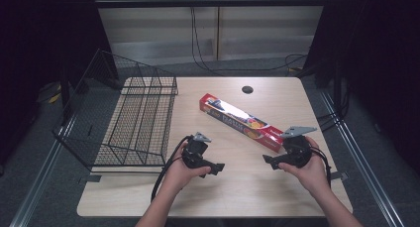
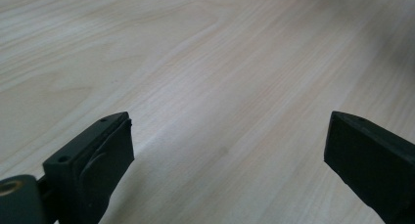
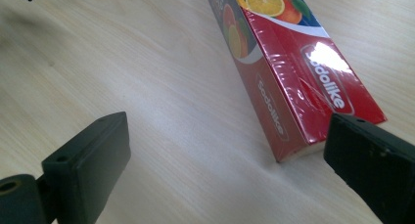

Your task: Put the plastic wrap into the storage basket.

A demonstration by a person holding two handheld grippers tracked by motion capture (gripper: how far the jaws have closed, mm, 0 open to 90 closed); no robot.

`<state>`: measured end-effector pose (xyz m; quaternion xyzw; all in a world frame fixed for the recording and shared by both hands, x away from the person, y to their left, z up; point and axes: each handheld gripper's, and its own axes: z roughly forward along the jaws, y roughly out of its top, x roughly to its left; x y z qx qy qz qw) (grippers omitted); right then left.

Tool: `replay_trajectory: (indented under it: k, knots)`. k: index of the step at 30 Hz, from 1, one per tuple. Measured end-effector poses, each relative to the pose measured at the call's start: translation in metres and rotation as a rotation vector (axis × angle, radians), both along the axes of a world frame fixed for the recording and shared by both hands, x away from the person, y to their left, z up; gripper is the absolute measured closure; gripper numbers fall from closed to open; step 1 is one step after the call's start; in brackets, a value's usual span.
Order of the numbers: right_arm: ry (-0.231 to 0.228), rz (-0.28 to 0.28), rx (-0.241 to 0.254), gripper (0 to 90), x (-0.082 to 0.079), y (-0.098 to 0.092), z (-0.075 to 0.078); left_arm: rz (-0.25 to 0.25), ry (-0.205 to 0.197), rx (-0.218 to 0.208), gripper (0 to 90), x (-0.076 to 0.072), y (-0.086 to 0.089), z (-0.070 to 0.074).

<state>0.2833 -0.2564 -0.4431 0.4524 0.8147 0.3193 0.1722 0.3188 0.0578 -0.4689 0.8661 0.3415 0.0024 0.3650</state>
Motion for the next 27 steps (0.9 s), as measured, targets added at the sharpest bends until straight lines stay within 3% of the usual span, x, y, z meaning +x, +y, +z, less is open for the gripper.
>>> replay_trajectory:
  k: [1,4,14,21,23,27]
  knots:
    - [-0.001,0.006,-0.006,3.8,0.002,0.001,0.0,0.003,0.002,-0.015,3.1,-0.001,-0.001,-0.001]
    - [0.003,0.003,-0.011,4.1,0.005,0.005,-0.001,-0.006,0.02,-0.005,2.8,-0.001,-0.002,-0.001]
    - [0.007,0.008,-0.014,4.1,0.018,0.005,0.001,0.017,0.025,-0.002,2.2,0.0,-0.003,-0.001]
    - [-0.012,0.043,-0.009,5.7,0.043,0.011,0.01,0.002,0.029,0.001,3.8,0.001,-0.002,0.0]
    - [-0.023,0.081,-0.02,6.4,0.057,0.017,0.012,-0.011,0.024,0.011,4.0,0.001,-0.002,0.001]
    - [-0.016,0.086,-0.036,7.2,0.07,0.023,0.011,-0.019,0.026,0.013,4.4,0.002,-0.002,0.001]
